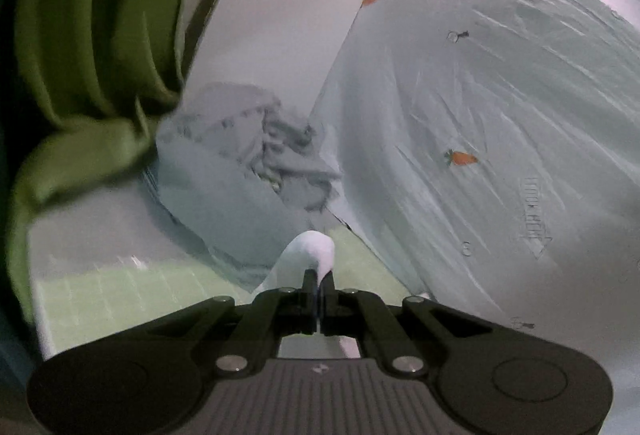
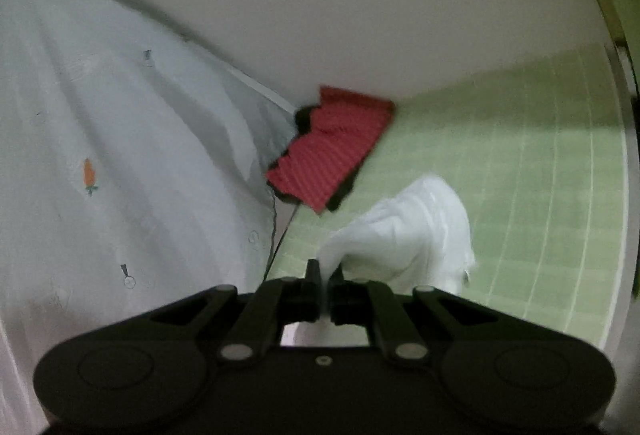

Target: Fold clothes

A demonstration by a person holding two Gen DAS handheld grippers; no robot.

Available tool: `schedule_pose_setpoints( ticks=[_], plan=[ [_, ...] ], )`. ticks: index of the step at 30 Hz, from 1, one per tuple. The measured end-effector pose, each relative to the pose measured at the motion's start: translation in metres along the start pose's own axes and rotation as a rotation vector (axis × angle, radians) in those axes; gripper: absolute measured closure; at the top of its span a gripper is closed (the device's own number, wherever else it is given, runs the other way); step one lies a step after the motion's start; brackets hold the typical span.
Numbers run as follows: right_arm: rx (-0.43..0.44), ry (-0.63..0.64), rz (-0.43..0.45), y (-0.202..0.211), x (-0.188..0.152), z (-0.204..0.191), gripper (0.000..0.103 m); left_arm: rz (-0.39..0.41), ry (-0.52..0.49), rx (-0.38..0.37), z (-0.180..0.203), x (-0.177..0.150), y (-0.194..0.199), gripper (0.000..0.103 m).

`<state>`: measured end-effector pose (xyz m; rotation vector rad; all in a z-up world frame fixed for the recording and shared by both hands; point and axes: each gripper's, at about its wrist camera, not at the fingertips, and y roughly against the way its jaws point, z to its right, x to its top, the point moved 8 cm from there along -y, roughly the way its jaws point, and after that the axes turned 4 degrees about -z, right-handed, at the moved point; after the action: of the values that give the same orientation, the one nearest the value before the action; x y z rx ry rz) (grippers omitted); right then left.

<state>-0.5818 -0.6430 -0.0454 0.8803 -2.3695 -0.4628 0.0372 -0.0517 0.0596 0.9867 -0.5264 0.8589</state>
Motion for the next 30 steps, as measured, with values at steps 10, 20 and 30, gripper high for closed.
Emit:
schedule_pose_setpoints(
  ticks=[10,20,30],
  plan=[
    [-0.025,0.056,0.017,-0.051,0.009,-0.034,0.099,-0.019,-0.080,-0.027,0.067,0.015,-0.087,0.103],
    [-0.069,0.119,-0.003,-0.233,0.055,-0.113,0.074,-0.086,-0.171,-0.105,0.191,0.007,-0.232,0.072],
    [-0.395,0.457,-0.072,-0.232,-0.024,-0.065,0.019,-0.335,-0.217,0.151,0.119,-0.081,-0.287,0.023]
  ],
)
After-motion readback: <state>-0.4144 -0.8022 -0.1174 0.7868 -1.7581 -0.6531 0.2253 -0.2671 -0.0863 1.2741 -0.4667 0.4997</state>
